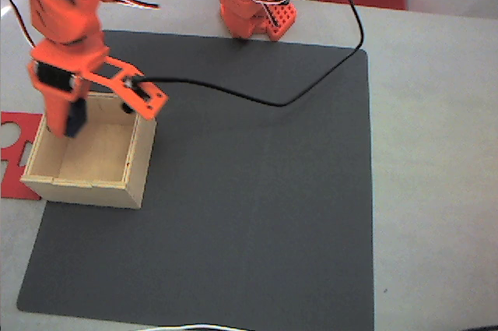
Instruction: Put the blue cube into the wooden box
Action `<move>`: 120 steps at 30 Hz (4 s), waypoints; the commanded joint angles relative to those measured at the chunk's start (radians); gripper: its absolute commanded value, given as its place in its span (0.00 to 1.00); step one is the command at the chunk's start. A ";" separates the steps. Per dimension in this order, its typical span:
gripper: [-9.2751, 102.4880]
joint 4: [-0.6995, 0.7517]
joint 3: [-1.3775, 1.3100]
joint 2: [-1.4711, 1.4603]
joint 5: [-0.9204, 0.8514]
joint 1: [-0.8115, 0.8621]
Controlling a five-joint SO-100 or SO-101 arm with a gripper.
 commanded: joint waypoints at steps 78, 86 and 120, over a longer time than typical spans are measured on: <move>0.08 0.267 0.229 1.344 0.067 -0.543; 0.08 0.245 0.732 1.818 0.037 -0.514; 0.08 -0.232 2.180 2.148 0.215 -0.506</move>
